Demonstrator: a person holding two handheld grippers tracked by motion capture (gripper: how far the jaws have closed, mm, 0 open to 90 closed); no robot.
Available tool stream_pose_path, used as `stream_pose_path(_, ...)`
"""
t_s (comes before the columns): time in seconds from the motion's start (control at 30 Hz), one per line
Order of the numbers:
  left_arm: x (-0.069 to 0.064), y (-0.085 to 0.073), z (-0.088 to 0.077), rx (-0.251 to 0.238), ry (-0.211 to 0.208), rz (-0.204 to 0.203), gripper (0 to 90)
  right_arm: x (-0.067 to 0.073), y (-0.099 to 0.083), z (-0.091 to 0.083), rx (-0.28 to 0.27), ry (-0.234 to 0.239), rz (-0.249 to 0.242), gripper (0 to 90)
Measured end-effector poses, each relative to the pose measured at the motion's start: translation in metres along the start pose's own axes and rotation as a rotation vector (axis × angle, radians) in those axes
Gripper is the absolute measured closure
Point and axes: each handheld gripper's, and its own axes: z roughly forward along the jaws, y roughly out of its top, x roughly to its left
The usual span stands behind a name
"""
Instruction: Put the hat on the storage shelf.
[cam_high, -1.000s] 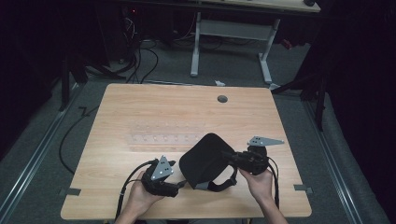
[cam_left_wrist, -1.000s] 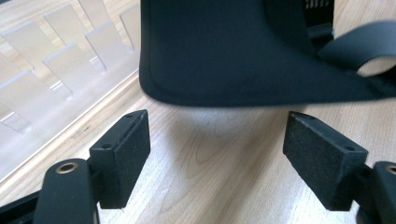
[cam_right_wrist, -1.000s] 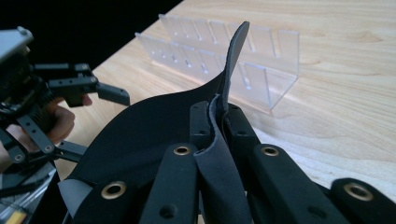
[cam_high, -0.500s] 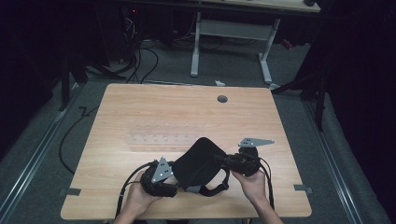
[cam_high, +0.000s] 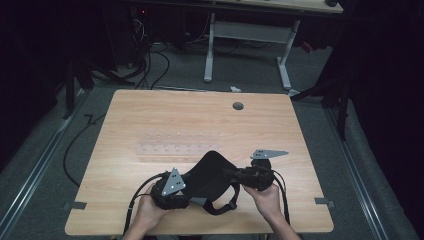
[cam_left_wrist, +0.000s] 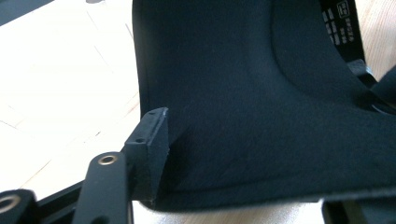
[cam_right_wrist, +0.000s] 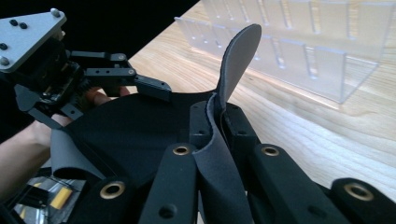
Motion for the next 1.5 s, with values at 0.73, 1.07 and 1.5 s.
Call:
stream_pose_path(0.73,-0.012,0.008,-0.013,0.090,-0.199,-0.059,85.6,-0.008,0.001,0.008,-0.015,0.003,0.020,71.9)
stream_pose_path(1.07,-0.008,0.010,-0.018,0.102,-0.207,-0.109,86.2,-0.017,-0.002,-0.005,-0.079,-0.029,0.028,56.1)
stream_pose_path(1.5,0.007,0.023,-0.031,0.024,-0.166,-0.202,86.0,-0.057,-0.041,-0.009,0.016,-0.370,0.011,46.7)
